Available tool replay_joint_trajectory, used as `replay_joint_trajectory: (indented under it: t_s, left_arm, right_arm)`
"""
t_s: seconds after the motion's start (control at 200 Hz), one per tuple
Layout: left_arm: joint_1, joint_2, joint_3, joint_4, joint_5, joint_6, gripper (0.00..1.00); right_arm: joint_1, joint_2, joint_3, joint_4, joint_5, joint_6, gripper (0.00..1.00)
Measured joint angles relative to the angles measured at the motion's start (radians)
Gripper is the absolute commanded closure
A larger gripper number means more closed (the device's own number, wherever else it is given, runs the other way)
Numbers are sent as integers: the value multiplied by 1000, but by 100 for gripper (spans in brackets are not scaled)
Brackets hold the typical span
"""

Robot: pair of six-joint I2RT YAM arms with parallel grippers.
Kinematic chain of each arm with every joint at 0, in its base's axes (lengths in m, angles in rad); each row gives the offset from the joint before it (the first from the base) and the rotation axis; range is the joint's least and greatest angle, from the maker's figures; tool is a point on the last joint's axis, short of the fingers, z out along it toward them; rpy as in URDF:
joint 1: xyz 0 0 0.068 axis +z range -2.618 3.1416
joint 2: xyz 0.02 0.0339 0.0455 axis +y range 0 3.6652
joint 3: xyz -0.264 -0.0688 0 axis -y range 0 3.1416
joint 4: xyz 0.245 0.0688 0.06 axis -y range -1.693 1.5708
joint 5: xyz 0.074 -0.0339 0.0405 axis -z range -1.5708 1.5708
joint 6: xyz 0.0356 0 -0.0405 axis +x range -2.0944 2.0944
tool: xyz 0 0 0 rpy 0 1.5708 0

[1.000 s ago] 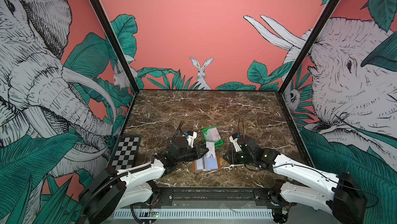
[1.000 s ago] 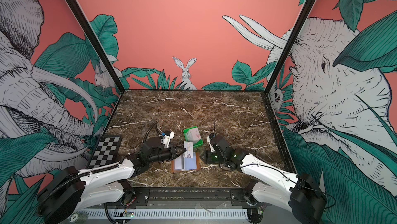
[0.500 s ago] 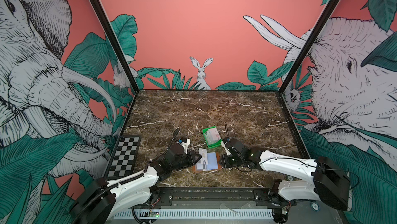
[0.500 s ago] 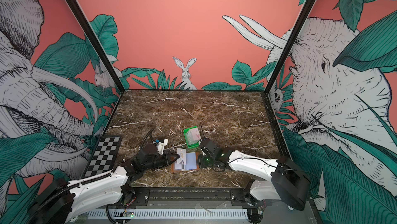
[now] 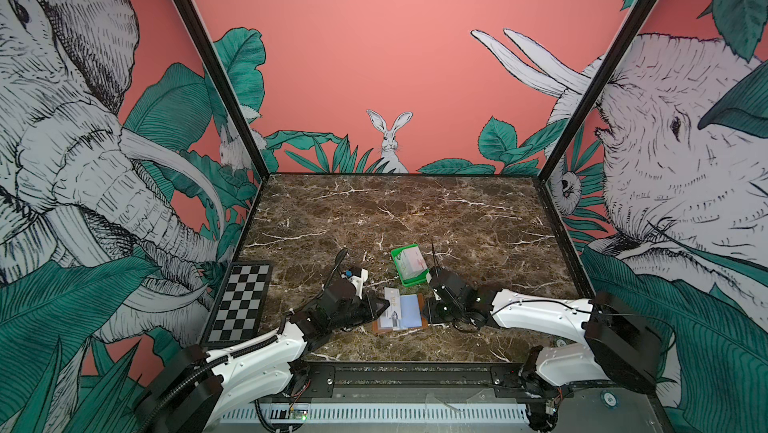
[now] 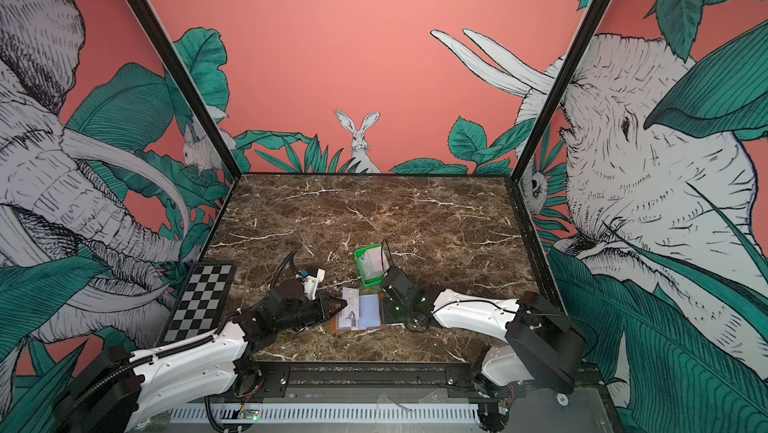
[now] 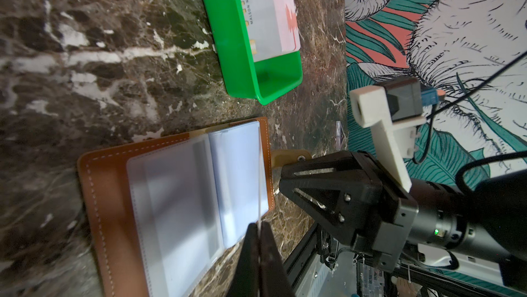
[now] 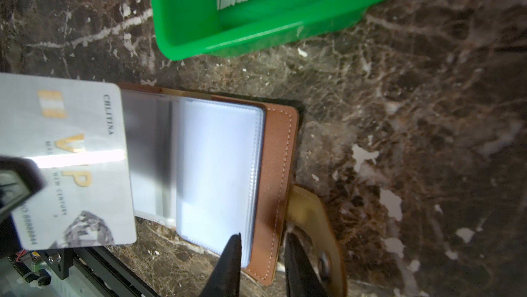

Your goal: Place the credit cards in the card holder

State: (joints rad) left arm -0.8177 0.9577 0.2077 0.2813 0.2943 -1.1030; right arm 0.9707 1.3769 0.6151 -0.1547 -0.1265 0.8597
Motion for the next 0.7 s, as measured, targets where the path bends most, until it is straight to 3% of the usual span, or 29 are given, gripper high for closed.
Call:
replay_joint_trajectory:
  t_s: [0.7]
  left_arm:
    - [0,30,-33,8,11,-16,100]
  right_arm:
    - [11,-6,-58,46,12,16,77]
